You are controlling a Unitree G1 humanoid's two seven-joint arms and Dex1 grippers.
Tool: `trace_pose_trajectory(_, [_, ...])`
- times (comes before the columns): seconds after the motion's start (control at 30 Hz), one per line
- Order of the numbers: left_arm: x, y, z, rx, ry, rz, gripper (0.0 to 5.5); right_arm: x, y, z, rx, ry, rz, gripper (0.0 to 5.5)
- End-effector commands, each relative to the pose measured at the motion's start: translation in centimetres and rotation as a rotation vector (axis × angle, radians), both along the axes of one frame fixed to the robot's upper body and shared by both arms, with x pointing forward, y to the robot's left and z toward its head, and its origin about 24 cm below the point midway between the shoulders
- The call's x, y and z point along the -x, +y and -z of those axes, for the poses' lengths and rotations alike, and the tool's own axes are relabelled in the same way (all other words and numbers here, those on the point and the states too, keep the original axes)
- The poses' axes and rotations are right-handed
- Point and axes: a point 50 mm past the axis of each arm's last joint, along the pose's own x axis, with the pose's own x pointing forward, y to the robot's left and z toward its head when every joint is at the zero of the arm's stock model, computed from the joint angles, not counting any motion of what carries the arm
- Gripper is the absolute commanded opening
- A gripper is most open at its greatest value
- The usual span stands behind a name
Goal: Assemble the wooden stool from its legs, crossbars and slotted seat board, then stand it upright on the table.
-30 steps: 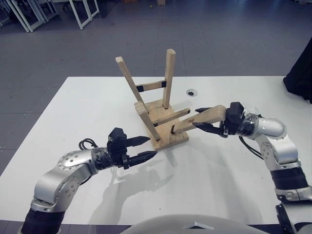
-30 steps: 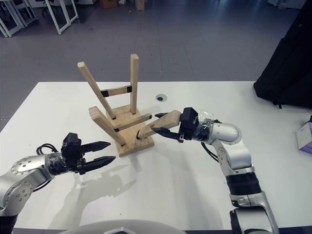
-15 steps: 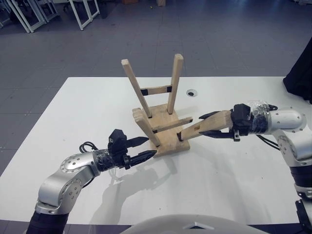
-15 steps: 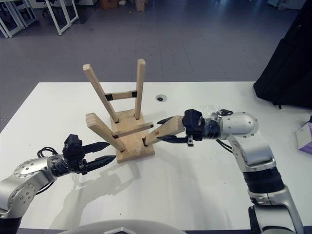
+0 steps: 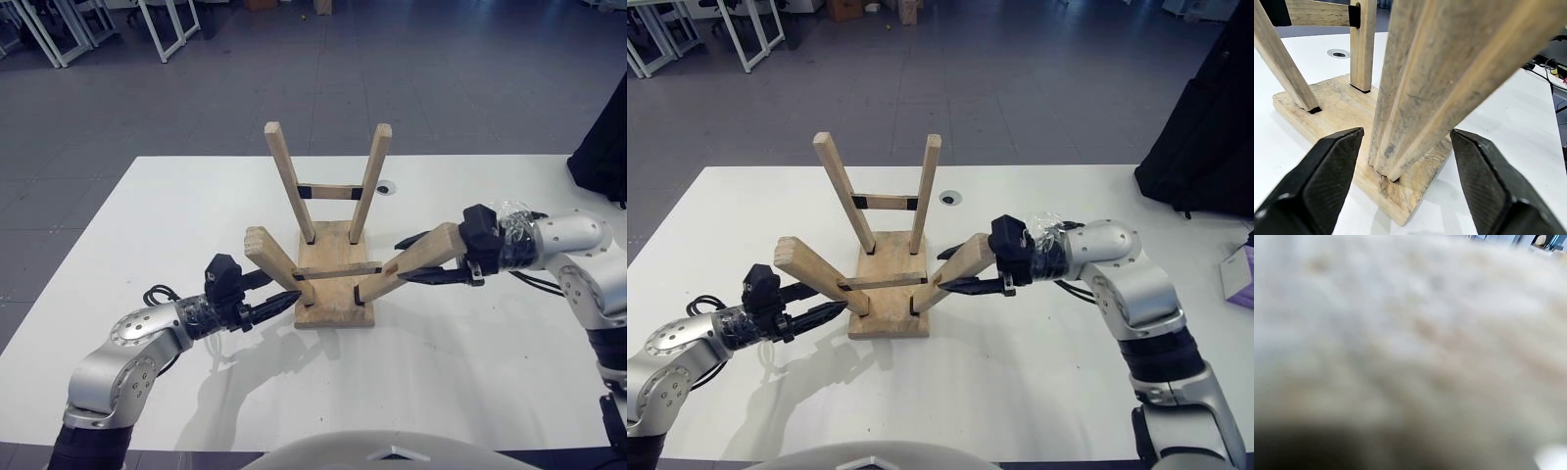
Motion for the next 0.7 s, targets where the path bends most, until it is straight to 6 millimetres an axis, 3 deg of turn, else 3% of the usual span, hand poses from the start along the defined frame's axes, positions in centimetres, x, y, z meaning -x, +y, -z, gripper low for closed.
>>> trace_pose_trajectory(0.03, [-0.4, -0.6, -0.4, -0.027, -0.044, 0.002, 3.26, -0.5, 0.0, 1.8, 0.087, 0.191, -0.016, 2.02])
trace_pose_trajectory(0.4, [-0.6, -2.0, -0.3, -0.017, -0.059, 0.029, 3.26, -1.2, 2.3, 0.3, 0.086, 0.137, -0.027, 2.02])
trace_pose_trajectory(0.7, [-0.5, -2.2, 0.1, -0.011, -0.058, 0.02, 3.26, 0.1, 2.6, 2.2, 0.191, 0.039, 0.065, 2.02])
